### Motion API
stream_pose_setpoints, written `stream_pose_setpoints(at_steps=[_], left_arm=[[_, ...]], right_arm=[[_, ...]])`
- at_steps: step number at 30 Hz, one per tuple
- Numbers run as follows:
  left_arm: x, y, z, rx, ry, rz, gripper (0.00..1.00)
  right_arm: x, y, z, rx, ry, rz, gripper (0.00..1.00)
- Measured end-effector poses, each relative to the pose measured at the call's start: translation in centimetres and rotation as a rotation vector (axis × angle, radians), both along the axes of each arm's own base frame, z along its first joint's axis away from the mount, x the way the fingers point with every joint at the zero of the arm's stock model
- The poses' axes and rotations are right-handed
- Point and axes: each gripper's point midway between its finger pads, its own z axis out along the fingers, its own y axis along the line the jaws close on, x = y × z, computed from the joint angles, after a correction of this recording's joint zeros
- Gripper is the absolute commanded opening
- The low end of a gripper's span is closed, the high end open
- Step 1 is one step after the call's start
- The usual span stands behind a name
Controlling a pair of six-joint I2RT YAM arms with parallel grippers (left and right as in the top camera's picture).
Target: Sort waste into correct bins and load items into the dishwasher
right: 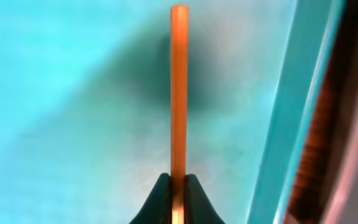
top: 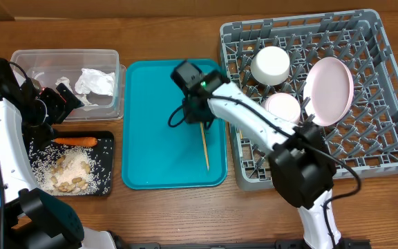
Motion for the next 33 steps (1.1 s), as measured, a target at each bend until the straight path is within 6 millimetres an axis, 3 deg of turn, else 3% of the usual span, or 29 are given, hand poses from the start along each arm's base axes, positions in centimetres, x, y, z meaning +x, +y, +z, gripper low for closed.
stream_pose_setpoints(at_steps=[1,6,8,11,14,19,26,33], left_arm=[[0.0,0.0,0.0,0.000,0.000,0.000,1.00],[0.0,0.0,0.0,0.000,0.000,0.000,1.00],[0.0,0.0,0.0,0.000,0.000,0.000,1.00],[0.0,0.0,0.0,0.000,0.000,0.000,1.00],[0.0,0.0,0.0,0.000,0.000,0.000,1.00],[0.0,0.0,0.0,0.000,0.000,0.000,1.00],[0.0,0.0,0.0,0.000,0.000,0.000,1.00],[0.0,0.0,0.0,0.000,0.000,0.000,1.00]], right_arm=[[0.4,0.3,2.0,0.019,-0.030,0.019,0.04],[1.2,-0.8,8.3,0.054,-0.117,0.031,0.04],[2.1,-2.7,10.4,0.060,-0.152,0.012,0.04],[3.2,-5.9,11.6,0.044,-0.167,-0.022,0.04],[4.7,-9.5,11.5,0.012,-0.161,-0.062,0.04],[5.8,-12.7,11.1,-0.024,-0.157,-0.075,0.04],[7.0,-12.9,10.2,-0.031,-0.167,-0.058,0.04],[8.1,-12.3,7.5,-0.040,-0.145,-0.051,0.05]])
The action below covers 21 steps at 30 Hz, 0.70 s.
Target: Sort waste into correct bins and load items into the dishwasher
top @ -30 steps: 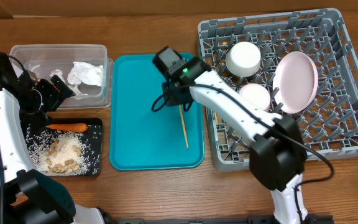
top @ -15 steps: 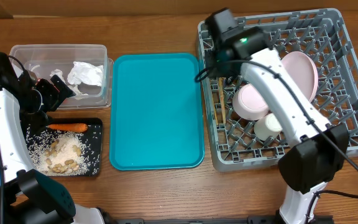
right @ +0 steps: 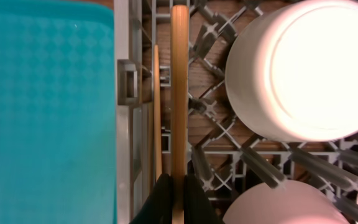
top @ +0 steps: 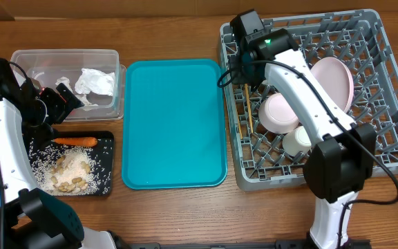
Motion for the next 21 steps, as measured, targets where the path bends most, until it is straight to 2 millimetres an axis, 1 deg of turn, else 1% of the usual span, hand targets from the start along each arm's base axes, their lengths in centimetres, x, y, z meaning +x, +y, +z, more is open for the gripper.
stream_pose_setpoints(at_steps=[4,5,6,7,13,16,19,21], left_arm=[[0.0,0.0,0.0,0.000,0.000,0.000,1.00],[0.0,0.0,0.0,0.000,0.000,0.000,1.00],[0.0,0.0,0.0,0.000,0.000,0.000,1.00],[0.0,0.0,0.0,0.000,0.000,0.000,1.00],[0.0,0.0,0.0,0.000,0.000,0.000,1.00],[0.0,0.0,0.0,0.000,0.000,0.000,1.00],[0.0,0.0,0.0,0.000,0.000,0.000,1.00],[0.0,0.0,0.0,0.000,0.000,0.000,1.00]], right_arm=[[0.3,0.5,-1.4,0.013,0.020,0.008,0.06],[0.3,0.6,-1.6,0.015,0.020,0.008,0.06],[0.3,0.6,-1.7,0.019,0.025,0.010,0.09],[0.3,0.8,-1.6,0.029,0.024,0.013,0.10],[0.1,1.4,-1.7,0.059,0.036,0.028,0.13],[0.1,1.5,-1.7,0.062,0.036,0.030,0.18],[0.1,1.5,-1.7,0.063,0.037,0.031,0.26],[0.1,1.5,-1.7,0.064,0.037,0.034,0.28]])
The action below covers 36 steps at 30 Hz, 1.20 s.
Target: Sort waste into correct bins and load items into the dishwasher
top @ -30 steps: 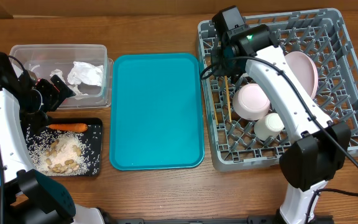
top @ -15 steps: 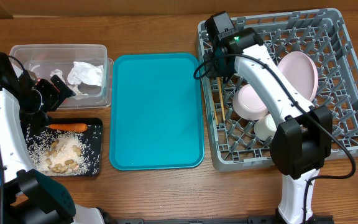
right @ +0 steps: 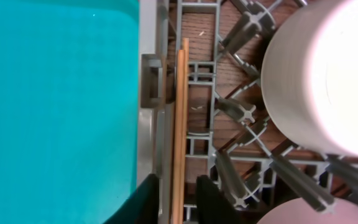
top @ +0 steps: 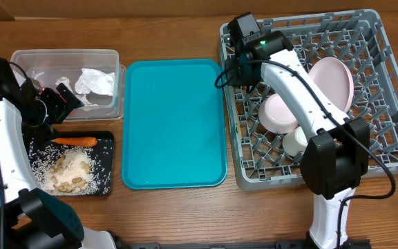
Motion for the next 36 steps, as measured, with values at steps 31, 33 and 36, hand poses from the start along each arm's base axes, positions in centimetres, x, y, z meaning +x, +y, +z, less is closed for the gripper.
stream_pose_setpoints(at_steps=[31,33,36], left_arm=[[0.1,0.1,0.0,0.003,-0.003,0.000,1.00],[0.1,0.1,0.0,0.003,-0.003,0.000,1.00],[0.1,0.1,0.0,0.003,-0.003,0.000,1.00]], right_arm=[[0.9,-0.9,3.8,0.040,-0.054,-0.020,1.00],[0.9,-0.9,3.8,0.040,-0.055,-0.020,1.00],[0.9,-0.9,3.8,0.040,-0.054,-0.020,1.00]])
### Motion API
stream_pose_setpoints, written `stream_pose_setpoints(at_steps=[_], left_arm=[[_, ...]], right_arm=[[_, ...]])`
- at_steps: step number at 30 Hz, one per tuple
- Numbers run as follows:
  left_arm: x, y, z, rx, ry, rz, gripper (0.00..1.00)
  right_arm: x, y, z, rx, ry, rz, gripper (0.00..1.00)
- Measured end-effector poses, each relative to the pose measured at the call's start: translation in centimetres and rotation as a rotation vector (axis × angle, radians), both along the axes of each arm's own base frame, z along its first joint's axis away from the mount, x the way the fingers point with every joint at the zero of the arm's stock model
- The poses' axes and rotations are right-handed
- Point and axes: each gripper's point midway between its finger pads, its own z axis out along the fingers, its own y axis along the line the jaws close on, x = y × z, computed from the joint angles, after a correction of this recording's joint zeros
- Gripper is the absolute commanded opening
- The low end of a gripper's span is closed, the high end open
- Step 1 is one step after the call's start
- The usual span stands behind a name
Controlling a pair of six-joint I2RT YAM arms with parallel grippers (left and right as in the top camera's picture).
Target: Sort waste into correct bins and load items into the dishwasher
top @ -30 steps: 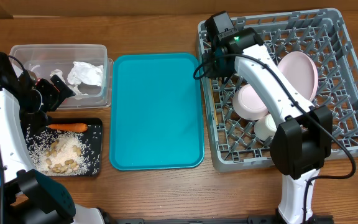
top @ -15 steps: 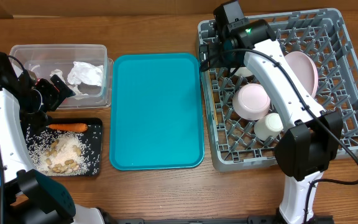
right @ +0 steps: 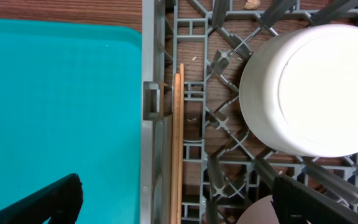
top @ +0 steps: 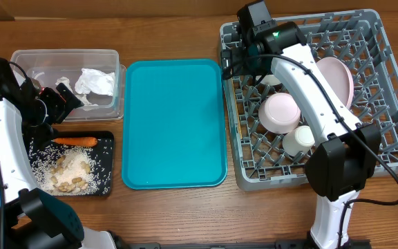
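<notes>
Two wooden chopsticks (right: 177, 143) lie side by side in the leftmost column of the grey dish rack (top: 385, 117), just inside its wall. My right gripper (right: 176, 208) hangs above them, wide open, with nothing between its fingers (right: 42, 205); in the overhead view the right gripper (top: 244, 54) is over the rack's far left corner. The teal tray (top: 171, 124) is bare. My left gripper (top: 66, 97) hovers at the near edge of the clear bin (top: 26, 59), apparently open and holding nothing.
The rack also holds a white cup (right: 309, 93), a pink bowl (top: 280, 112), a pink plate (top: 334, 81) and a small white cup (top: 298, 140). The clear bin contains crumpled paper (top: 94, 79). A black tray (top: 106, 138) holds rice, food scraps and a carrot (top: 74, 140).
My right gripper has opened much wider and risen away from the chopsticks, which stay in the rack's left column. The left arm has not moved.
My right gripper was shut on a chopstick over the teal tray. Then it held that chopstick over the rack's left column beside another one. Then its jaws were slightly apart with the chopstick lying in the rack. Now it is wide open above both.
</notes>
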Motion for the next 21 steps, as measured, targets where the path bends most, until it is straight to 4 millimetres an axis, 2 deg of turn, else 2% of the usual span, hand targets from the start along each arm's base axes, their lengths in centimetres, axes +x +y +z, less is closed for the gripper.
stream_pose_setpoints(at_steps=[6,9,10,12,15,16,17,20,21], left_arm=[[0.0,0.0,0.0,0.000,0.000,0.000,1.00],[0.0,0.0,0.0,0.000,0.000,0.000,1.00],[0.0,0.0,0.0,0.001,0.000,0.000,1.00],[0.0,0.0,0.0,0.001,0.000,0.000,1.00],[0.0,0.0,0.0,0.001,0.000,0.000,1.00],[0.0,0.0,0.0,0.001,0.000,0.000,1.00],[0.0,0.0,0.0,0.001,0.000,0.000,1.00],[0.0,0.0,0.0,0.001,0.000,0.000,1.00],[0.0,0.0,0.0,0.001,0.000,0.000,1.00]], right_arm=[[0.0,0.0,0.1,0.001,-0.003,0.000,1.00],[-0.3,-0.1,1.8,0.013,-0.032,-0.001,1.00],[-0.5,-0.2,3.0,0.021,-0.056,0.000,1.00],[-1.1,-0.4,6.2,0.046,-0.119,0.000,1.00],[-3.3,-1.3,13.6,0.106,-0.273,0.000,1.00],[-4.7,-1.8,17.0,0.134,-0.350,-0.001,1.00],[-5.5,-2.2,18.9,0.147,-0.395,-0.003,1.00],[-10.7,-4.8,27.2,0.206,-0.607,-0.023,1.00],[-12.2,-5.5,29.1,0.217,-0.660,-0.032,1.00]])
